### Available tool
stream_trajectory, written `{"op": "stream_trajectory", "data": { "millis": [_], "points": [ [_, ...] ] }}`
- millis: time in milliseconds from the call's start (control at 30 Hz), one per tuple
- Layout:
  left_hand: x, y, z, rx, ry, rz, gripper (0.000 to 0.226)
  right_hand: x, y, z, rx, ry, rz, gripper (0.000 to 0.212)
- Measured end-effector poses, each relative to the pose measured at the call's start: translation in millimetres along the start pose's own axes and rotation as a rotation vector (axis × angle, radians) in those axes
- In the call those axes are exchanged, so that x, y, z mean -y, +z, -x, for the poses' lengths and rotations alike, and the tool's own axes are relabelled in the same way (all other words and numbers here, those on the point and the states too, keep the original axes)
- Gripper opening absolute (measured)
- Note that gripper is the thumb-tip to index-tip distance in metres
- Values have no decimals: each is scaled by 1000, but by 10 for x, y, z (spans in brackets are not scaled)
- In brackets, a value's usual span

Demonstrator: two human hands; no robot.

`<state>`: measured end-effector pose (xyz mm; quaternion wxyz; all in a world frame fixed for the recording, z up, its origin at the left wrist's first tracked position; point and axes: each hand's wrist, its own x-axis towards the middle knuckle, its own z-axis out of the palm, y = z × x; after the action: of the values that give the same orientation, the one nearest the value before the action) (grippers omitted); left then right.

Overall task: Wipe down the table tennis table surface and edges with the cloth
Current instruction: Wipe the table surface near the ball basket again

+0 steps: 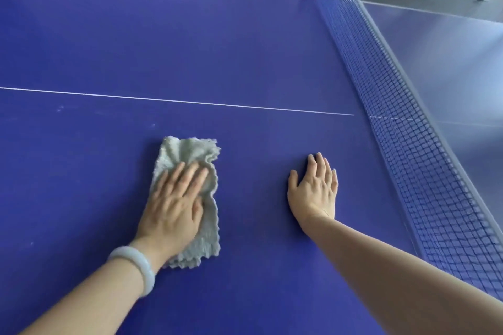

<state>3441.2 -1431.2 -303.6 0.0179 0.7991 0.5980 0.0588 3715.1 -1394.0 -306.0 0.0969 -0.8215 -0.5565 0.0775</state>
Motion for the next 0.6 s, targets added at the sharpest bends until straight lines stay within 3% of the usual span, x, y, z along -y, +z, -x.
{"op": "stream_trajectory", "data": {
  "millis": [100, 200, 400, 533, 600],
  "points": [
    [164, -47, -166, 53, -205, -28, 65, -30, 15, -34, -6, -3, 6, 65],
    [-316, -8, -25, 73, -253, -28, 63, -37, 31, -12, 2, -2, 2, 64],
    [-1504, 62, 888, 102, 204, 121, 66, 2, 22, 27, 11, -11, -16, 65],
    [-1340, 53, 1052, 165, 465, 87, 68, -17, 7, 15, 7, -15, -25, 65],
    [-1085, 43, 836, 126, 454, 69, 60, -46, -1, 2, 0, -26, -35, 65]
  ]
}}
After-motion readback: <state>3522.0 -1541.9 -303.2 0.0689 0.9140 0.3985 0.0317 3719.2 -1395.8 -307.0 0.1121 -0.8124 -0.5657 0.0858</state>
